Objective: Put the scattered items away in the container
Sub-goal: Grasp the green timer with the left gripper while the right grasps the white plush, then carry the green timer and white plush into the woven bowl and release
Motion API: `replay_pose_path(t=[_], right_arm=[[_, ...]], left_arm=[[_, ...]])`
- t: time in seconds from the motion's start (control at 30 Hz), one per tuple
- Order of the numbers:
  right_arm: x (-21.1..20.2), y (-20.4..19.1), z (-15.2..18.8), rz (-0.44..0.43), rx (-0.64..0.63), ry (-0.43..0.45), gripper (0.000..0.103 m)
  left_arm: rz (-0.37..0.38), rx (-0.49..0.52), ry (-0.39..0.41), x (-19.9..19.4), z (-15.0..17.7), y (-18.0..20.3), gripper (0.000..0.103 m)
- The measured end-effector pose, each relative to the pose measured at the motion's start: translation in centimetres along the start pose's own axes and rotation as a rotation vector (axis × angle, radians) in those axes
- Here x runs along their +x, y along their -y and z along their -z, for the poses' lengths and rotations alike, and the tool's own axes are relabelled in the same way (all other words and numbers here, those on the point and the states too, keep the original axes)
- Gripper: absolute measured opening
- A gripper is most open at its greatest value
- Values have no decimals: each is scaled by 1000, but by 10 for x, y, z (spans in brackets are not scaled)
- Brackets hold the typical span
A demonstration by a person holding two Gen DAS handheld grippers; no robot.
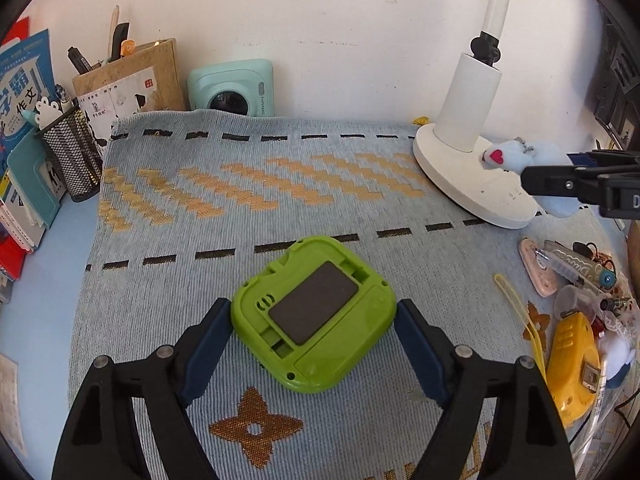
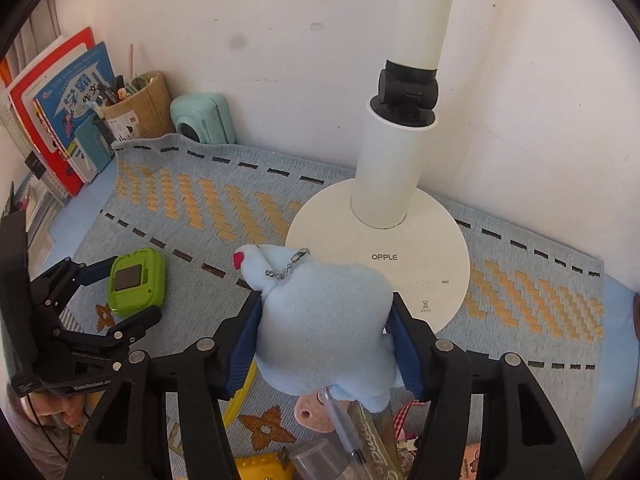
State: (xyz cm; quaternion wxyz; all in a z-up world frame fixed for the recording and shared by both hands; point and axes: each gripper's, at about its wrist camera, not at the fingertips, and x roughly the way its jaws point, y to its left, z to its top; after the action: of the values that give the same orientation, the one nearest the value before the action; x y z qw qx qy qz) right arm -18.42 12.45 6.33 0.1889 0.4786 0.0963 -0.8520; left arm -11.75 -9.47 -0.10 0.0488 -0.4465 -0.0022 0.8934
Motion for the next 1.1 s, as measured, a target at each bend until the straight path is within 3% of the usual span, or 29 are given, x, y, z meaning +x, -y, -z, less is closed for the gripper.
replay_pose_path(t=[0.27,0.4,0.77,1.1], right_arm=[[-58,6,47,-28,32,42,60],[-88,16,75,-25,55,73,60],[-163,72,145,-34,221,154,60],[-222,129,204,6,351,249,60]], left_arm=[[-43,37,17,-7,2,12,80],[5,31,28,-28,14,29,80],[113,144,121,-107,20,128,80],[191,263,163,-139,10,226,80]])
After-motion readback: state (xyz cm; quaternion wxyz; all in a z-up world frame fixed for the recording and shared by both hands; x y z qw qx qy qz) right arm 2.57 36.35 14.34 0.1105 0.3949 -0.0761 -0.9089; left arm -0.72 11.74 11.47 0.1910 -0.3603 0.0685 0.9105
